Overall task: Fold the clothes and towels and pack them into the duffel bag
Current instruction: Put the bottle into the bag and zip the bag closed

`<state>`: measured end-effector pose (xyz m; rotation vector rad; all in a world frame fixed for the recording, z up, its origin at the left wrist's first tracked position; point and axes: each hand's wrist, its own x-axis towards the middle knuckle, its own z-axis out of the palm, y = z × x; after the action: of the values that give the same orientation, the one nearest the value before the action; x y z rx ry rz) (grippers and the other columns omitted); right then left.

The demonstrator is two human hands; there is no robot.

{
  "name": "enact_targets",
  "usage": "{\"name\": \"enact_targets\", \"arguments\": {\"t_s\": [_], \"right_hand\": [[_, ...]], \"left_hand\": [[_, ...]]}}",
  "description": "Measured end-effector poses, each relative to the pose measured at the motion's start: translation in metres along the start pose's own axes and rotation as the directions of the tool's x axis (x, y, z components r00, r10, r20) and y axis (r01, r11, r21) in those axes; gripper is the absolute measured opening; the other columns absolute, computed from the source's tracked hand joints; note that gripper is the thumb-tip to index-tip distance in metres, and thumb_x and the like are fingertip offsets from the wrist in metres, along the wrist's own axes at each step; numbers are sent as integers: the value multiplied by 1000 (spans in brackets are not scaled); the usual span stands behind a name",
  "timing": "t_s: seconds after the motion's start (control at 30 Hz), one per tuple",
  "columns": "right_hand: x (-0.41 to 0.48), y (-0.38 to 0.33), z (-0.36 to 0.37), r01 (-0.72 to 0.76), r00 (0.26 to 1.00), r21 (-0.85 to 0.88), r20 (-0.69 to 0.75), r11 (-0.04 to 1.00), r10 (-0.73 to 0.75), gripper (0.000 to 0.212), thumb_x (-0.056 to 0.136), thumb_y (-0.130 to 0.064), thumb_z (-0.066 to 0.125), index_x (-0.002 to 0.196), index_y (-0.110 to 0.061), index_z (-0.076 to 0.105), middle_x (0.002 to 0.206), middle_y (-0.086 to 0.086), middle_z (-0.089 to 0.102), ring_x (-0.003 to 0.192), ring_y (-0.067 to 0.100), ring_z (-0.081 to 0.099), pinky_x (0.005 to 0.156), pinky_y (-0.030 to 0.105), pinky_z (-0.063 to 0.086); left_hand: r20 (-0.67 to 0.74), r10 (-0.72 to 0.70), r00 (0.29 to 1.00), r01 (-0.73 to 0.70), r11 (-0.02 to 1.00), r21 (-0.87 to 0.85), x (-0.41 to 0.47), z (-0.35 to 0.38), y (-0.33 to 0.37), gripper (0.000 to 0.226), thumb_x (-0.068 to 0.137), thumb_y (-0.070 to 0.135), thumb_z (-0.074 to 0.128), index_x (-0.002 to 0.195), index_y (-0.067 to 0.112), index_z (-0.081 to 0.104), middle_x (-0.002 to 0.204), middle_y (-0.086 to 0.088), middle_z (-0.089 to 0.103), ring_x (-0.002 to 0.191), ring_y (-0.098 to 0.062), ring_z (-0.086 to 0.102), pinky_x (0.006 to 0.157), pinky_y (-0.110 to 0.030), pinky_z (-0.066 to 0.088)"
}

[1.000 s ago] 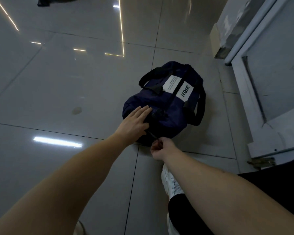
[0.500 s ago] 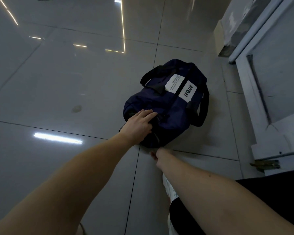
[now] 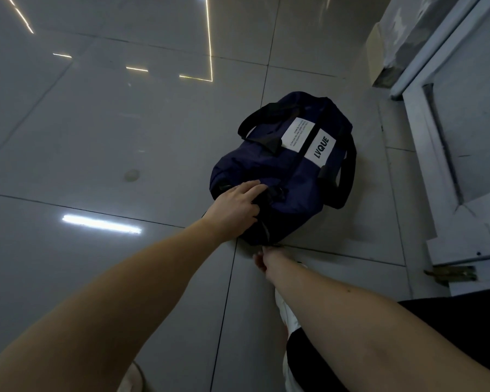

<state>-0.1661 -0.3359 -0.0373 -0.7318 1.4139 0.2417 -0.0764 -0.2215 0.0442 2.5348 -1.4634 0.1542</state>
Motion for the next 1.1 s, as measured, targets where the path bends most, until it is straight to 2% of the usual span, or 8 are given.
{"name": "enact_targets", "arguments": {"t_s": [0.13, 0.23, 0.33, 0.47, 0.6, 0.7, 0.8, 1.1], "right_hand": [[-14, -5, -3, 123, 992, -88, 16, 989, -122, 30, 103, -3, 42, 131, 5, 51, 84, 12, 57, 63, 19, 59, 38, 20, 48], [-14, -11, -5, 224, 964, -249, -89, 942, -253, 24, 101, -2, 45, 121, 5, 58, 83, 18, 61, 59, 23, 55, 29, 18, 36], [-12, -19, -17, 274, 932, -372, -127, 887, -341, 28, 102, -9, 46, 124, 4, 58, 113, 19, 64, 82, 23, 55, 48, 25, 36], [-16, -27, -29, 252, 945, -319, -120, 914, -303, 26, 105, -8, 36, 92, -2, 58, 83, 10, 50, 68, 20, 49, 41, 18, 42], [-23, -30, -37, 279, 946, -306, -74, 910, -315, 21, 103, -9, 45, 90, -9, 61, 90, 10, 57, 86, 23, 60, 57, 21, 46], [-35, -32, -43, 363, 921, -378, 10, 852, -389, 19, 97, -12, 54, 83, -14, 67, 91, 8, 61, 85, 19, 57, 78, 31, 54], [-45, -32, -42, 418, 904, -258, 24, 871, -427, 23, 99, -4, 49, 107, 0, 70, 87, 8, 60, 87, 22, 57, 67, 27, 49], [-62, -45, -51, 430, 870, -602, 79, 672, -486, 31, 99, -6, 50, 70, -18, 54, 72, 0, 54, 73, 19, 56, 74, 35, 51]], "left_hand": [[41, -22, 999, 24, 999, -43, -2, -5, -4, 8, 81, 23, 72, 80, 15, 75, 147, -14, 49, 139, -33, 43, 104, -44, 45], [84, -42, 996, 47, 997, -54, 2, -16, -2, 10, 80, 22, 71, 83, 13, 76, 147, -16, 48, 138, -35, 42, 99, -45, 48], [129, -47, 991, 51, 998, -23, 4, -21, 3, 14, 86, 26, 66, 88, 16, 76, 152, -13, 43, 142, -33, 36, 93, -44, 51], [145, -62, 987, 63, 998, -5, 4, -18, 15, 18, 87, 27, 62, 91, 17, 76, 153, -11, 41, 142, -32, 34, 79, -43, 55], [107, -62, 992, 66, 997, -35, 2, -16, 17, 12, 77, 24, 67, 82, 14, 73, 147, -16, 46, 138, -36, 39, 75, -43, 57], [100, -62, 993, 67, 997, -44, 0, -17, 20, 13, 75, 26, 68, 80, 14, 70, 148, -19, 44, 139, -37, 37, 79, -43, 56], [122, -48, 991, 53, 998, -35, -2, -11, 34, 13, 77, 26, 66, 83, 16, 72, 152, -18, 39, 144, -36, 31, 89, -42, 52], [66, -83, 994, 85, 996, -18, -3, -5, 50, 17, 82, 18, 65, 97, 11, 71, 146, -21, 46, 139, -39, 38, 101, -46, 49]]}}
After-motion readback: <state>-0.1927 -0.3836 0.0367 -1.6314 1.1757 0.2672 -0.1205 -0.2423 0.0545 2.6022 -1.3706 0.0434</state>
